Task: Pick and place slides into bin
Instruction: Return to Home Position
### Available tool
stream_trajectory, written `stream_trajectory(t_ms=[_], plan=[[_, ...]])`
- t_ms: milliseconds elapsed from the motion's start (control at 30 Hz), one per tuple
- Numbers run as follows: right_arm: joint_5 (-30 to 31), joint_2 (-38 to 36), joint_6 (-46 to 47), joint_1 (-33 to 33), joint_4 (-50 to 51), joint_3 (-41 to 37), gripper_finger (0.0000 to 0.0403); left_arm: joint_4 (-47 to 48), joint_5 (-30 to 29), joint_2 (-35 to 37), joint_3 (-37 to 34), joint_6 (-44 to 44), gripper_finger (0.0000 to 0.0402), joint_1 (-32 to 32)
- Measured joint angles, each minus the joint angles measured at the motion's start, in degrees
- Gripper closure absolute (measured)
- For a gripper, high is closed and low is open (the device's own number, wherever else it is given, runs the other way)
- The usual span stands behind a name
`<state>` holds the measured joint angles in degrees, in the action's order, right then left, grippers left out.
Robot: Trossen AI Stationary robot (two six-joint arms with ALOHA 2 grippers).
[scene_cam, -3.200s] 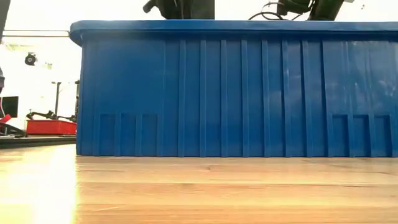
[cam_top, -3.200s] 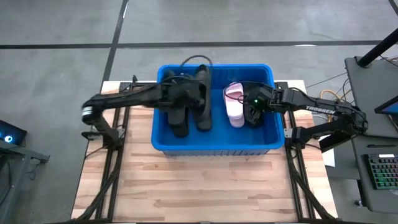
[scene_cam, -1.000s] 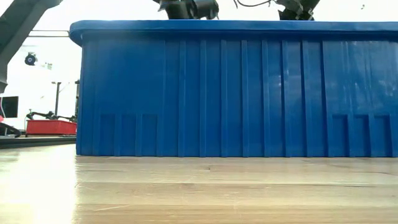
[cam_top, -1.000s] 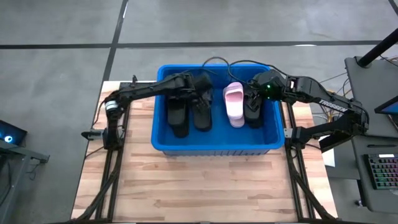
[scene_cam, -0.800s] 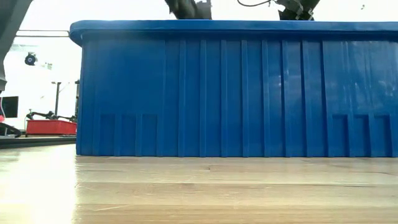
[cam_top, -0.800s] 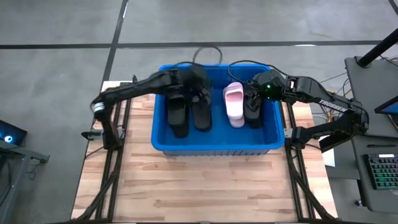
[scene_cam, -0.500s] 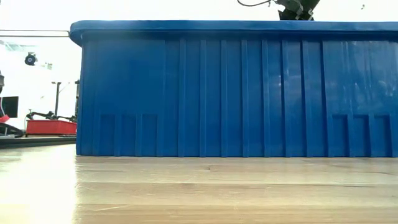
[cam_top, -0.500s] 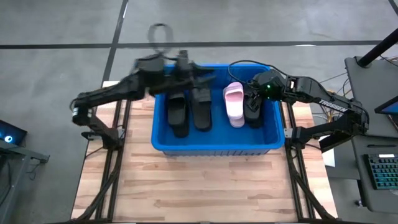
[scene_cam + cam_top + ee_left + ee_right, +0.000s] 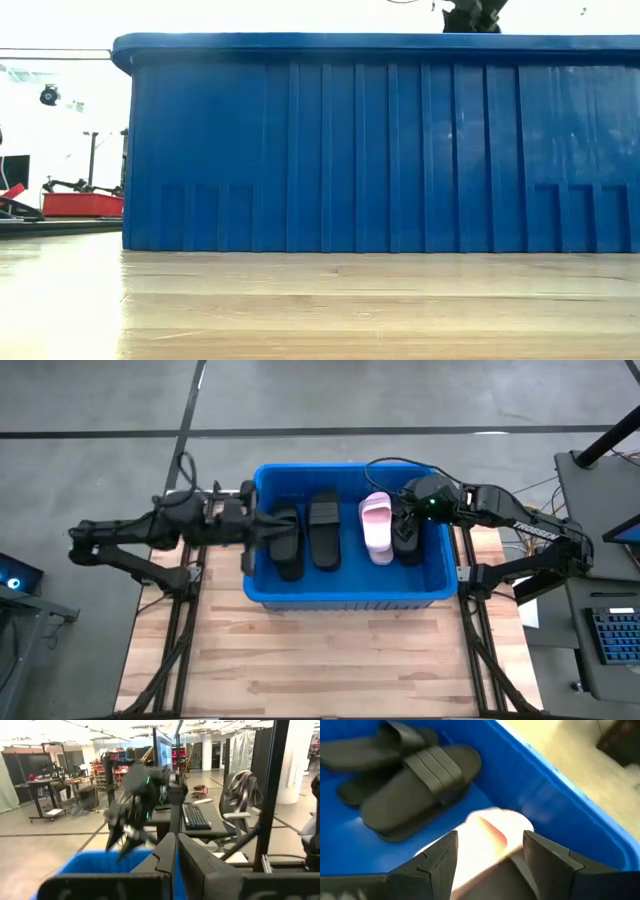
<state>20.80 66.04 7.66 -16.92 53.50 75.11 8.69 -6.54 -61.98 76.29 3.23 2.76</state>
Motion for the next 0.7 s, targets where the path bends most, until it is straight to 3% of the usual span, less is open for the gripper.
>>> stream_trajectory(t_ms=[300,433,533,700], plan=[[-0.2,0.0,-0.6,7.2,-17.8,-0.1,0.0188,-11.0,2.3,27.1,-34.4,-6.3,0.0401,0.4],[-0.2,0.0,-1.2,9.4,-26.8,-0.1,0.0188,-18.8,2.1,36.0,-47.5,-10.1,0.0401,0.4],[-0.3,0.0,-1.4,10.5,-31.8,-0.1,0.0188,-25.1,2.0,43.3,-55.2,-10.0,0.0401,0.4],[-3.3,0.0,1.0,11.8,-34.9,-0.3,0.0188,-26.3,5.4,51.6,-62.5,-2.6,0.0402,0.4]])
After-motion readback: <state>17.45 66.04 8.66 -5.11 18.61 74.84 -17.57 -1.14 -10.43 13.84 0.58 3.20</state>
